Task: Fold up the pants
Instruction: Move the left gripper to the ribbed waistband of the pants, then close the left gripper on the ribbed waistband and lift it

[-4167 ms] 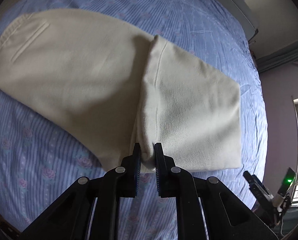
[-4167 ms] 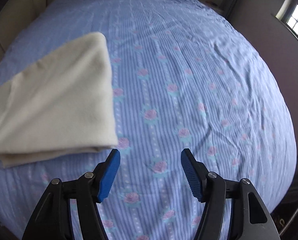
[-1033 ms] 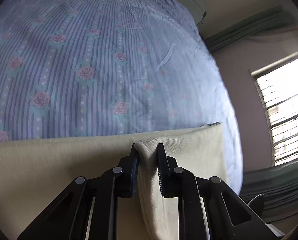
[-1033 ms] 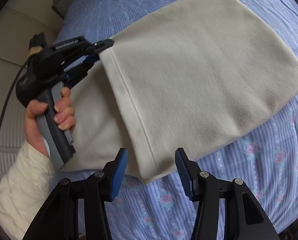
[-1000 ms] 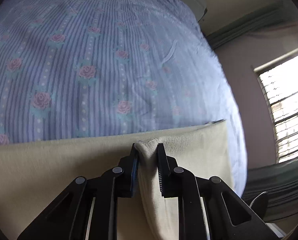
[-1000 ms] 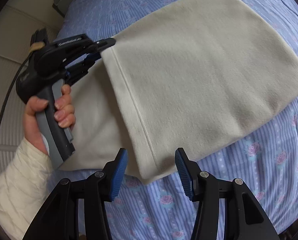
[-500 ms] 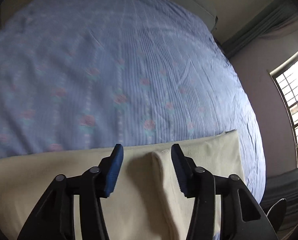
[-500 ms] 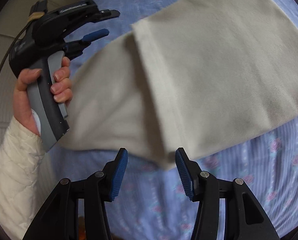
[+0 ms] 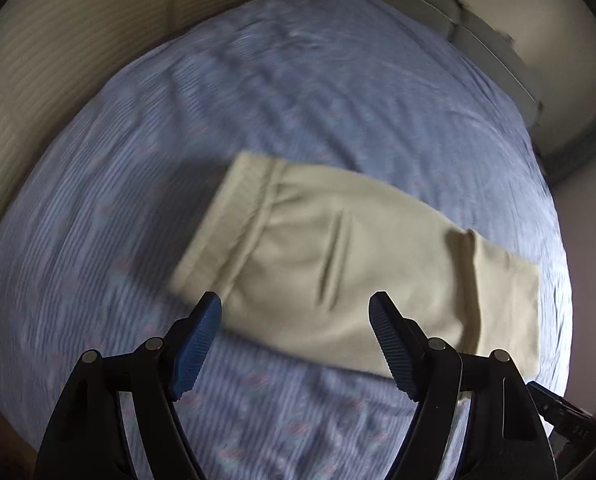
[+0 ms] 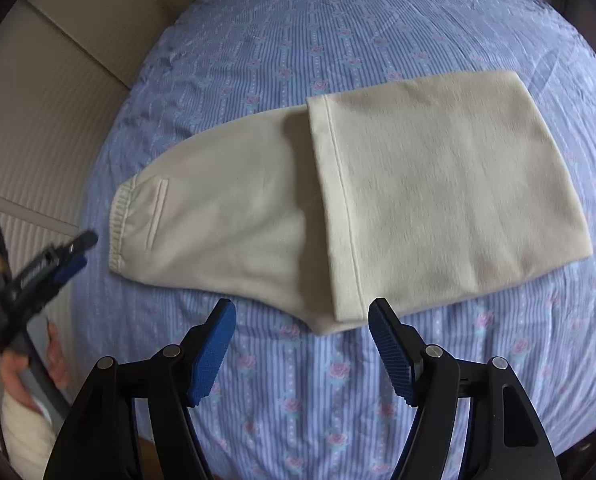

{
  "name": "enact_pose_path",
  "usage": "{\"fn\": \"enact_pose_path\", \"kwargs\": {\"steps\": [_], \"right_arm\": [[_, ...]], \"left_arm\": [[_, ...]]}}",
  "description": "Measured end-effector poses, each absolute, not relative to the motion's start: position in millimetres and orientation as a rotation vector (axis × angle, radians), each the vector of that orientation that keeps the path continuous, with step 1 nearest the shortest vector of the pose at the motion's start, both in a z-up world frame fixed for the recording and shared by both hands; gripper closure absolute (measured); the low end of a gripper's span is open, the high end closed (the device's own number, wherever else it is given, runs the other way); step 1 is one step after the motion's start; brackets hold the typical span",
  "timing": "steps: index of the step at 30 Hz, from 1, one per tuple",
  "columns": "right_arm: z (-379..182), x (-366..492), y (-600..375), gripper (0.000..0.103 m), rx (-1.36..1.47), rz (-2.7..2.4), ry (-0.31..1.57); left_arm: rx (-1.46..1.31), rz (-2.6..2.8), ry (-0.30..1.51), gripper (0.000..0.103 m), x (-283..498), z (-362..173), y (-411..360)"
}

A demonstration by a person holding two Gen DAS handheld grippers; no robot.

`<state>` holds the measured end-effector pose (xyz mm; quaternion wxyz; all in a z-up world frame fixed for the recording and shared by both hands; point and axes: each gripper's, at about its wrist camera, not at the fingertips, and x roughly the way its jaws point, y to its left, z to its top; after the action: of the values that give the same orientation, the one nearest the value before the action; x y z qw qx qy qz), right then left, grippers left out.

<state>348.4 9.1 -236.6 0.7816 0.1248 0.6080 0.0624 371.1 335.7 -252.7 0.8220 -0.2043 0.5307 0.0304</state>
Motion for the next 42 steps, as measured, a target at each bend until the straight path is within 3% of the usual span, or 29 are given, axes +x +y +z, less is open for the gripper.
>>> {"fn": "enact_pose_path", "kwargs": {"steps": [9, 13, 20, 27, 29, 32, 42], "right_arm": [[-234.7, 369.7, 52.3, 0.033, 0.098, 0.212, 1.360], [-232.2, 367.1, 74.1, 0.033, 0.036, 0.240, 1.362], [-228.0, 367.5, 100.5, 0.033, -0.004, 0.284, 1.343], [-229.7, 370.9, 98.2, 0.033, -0.013, 0.252, 1.349], [-225.6, 370.1, 93.9, 0.034, -0.020, 0.252, 1.334], [-215.5, 369.0, 77.0, 0.034, 0.008, 0.253, 1.314], [-160.0, 342.0, -71.2, 0.035, 0.196, 0.053, 1.177]], "left_arm": [[-0.914, 0.116, 1.113, 0.022, 348.0, -336.0, 376.6], [-0.930, 0.098, 1.127, 0.026, 360.9, -360.5, 380.0], [-0.888, 0.041, 1.122, 0.040, 385.6, -356.1, 384.4], [-0.906, 0.094, 1.115, 0.043, 390.9, -368.4, 380.5], [-0.852, 0.126, 1.132, 0.062, 393.7, -355.5, 375.9], [-0.700, 0.126, 1.129, 0.076, 398.2, -317.9, 362.2], [-0.254, 0.064, 0.905, 0.080, 395.4, -154.5, 233.6]]}}
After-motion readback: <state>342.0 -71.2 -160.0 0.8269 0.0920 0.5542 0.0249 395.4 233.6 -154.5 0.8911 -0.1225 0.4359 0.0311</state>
